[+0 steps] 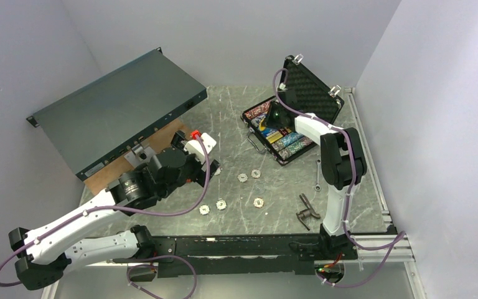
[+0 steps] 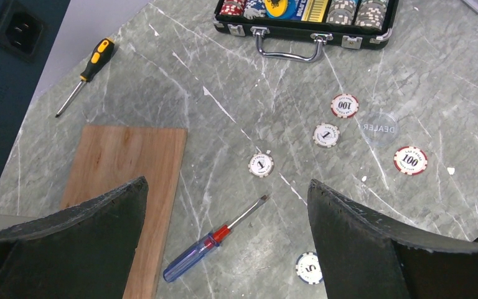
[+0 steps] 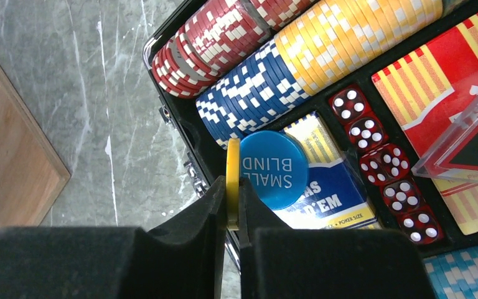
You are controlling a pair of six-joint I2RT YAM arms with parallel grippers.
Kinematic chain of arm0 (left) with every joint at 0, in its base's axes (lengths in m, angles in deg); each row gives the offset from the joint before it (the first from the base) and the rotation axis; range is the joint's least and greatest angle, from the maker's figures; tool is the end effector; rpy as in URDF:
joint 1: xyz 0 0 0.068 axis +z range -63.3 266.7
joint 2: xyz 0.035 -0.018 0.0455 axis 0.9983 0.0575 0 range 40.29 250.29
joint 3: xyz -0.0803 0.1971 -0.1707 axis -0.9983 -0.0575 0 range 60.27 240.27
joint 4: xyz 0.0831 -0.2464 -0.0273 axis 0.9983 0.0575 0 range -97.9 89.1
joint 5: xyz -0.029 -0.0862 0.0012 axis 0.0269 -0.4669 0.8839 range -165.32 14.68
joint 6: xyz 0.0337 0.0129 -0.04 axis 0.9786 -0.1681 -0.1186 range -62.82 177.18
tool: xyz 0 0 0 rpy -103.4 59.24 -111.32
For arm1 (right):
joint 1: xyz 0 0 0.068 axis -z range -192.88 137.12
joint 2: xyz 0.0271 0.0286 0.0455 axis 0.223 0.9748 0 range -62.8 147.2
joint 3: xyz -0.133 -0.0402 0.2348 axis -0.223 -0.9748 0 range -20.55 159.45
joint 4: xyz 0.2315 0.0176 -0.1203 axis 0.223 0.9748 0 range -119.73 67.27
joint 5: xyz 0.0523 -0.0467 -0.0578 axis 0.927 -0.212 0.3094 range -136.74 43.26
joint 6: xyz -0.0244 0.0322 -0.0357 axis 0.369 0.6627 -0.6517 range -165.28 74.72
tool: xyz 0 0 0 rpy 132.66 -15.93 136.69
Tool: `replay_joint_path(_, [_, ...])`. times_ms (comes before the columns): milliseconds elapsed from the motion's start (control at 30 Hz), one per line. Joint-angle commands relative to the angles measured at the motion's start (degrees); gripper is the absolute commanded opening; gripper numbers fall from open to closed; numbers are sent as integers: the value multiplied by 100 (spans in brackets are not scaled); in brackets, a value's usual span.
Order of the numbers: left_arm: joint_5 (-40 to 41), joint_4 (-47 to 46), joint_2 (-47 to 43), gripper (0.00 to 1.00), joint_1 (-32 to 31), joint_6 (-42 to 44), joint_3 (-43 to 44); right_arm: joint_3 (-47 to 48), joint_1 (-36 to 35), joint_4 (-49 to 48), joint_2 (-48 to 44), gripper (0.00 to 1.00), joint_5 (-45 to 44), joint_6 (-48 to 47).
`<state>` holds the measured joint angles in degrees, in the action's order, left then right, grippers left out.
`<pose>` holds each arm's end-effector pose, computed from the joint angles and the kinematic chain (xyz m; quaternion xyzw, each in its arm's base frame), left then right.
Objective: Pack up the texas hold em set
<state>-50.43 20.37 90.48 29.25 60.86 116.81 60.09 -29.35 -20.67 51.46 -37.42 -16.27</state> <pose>0.1129 -0.1492 0.3634 0.3077 0.7581 -0.0880 0.5682 0.4261 0.1320 0.1946 0.0673 0.9110 0.2233 0.3401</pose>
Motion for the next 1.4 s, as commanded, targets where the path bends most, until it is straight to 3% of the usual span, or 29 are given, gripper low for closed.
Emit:
replay_joint_path(0, [-48, -160, 1, 99, 12, 27, 95, 180, 42, -310, 67, 13, 160, 27])
replay_joint_path(133, [-27, -167, 3, 99, 15, 36, 90, 180, 60, -255, 81, 15, 124, 4])
replay_joint_path(533, [-30, -156, 83, 100, 14, 36, 86, 415, 62, 224, -20, 37, -316, -385])
replay_joint_path(800, [-14, -156, 185, 99, 14, 37, 73, 445, -217, 1096, -611, 54, -1416, -877])
replay_joint_path(933, [-3, -169, 276, 99, 15, 36, 71, -380, -677, 1132, -1493, 58, -1661, -880])
replay_joint_path(1200, [-99, -184, 672, 99, 15, -78, 106, -3251, -1438, 571, -3578, 65, -1495, -48])
replay_joint_path(1367, [-656, -110, 1128, 99, -18, -893, 383, -4440, -1447, 427, -4749, 78, -1611, 345])
